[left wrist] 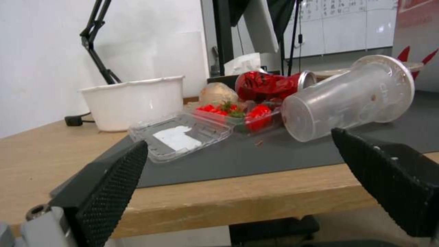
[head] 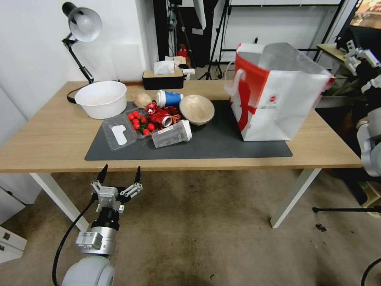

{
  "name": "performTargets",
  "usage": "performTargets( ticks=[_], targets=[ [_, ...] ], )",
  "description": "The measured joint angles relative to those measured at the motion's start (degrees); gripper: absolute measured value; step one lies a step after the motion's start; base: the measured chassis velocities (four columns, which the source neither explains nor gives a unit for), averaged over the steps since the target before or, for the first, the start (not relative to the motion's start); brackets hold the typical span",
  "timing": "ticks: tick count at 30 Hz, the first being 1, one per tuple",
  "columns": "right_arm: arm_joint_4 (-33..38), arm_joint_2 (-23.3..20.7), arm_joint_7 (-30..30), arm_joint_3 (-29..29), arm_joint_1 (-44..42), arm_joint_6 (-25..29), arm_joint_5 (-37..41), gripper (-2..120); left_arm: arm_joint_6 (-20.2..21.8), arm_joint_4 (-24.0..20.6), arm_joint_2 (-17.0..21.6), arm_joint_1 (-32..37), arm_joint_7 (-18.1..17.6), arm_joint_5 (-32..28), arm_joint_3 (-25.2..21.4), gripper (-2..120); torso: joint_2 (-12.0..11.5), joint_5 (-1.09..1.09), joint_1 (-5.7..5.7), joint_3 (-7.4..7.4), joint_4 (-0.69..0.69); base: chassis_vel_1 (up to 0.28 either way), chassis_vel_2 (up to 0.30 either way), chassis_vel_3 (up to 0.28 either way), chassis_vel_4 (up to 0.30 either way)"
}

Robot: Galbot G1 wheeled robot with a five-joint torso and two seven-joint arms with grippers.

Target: Pick up the food delivery bag from the floor and place it on the table.

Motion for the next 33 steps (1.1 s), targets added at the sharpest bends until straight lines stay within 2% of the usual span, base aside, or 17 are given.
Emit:
performTargets(
  ticks=[16, 24, 33],
  targets=[
    [8.3, 12.9, -7.6, 2.0, -16.0, 1.5, -15.1, 100, -1.4, 0.2, 0.7, 0.1, -0.4, -1.2, 0.0, 100, 0.0, 0.00, 0.00, 0.00, -0.01, 0.000, 0.000, 0.000, 0.000],
    [12.0, 21.1, -6.3, -0.1, -23.0, 0.3, -27.2, 100, -2.0, 0.3, 0.8, 0.3, -0.4, -0.9, -0.3, 100, 0.0, -0.01, 0.00, -0.01, 0.00, 0.000, 0.000, 0.000, 0.000],
    [11.2, 28.1, -6.8, -3.1, -28.6, 0.5, -37.5, 100, -3.0, 1.4, 0.9, 0.5, 0.0, -0.6, -0.6, 100, 0.0, -0.01, 0.00, 0.00, 0.00, 0.000, 0.000, 0.000, 0.000]
  ],
)
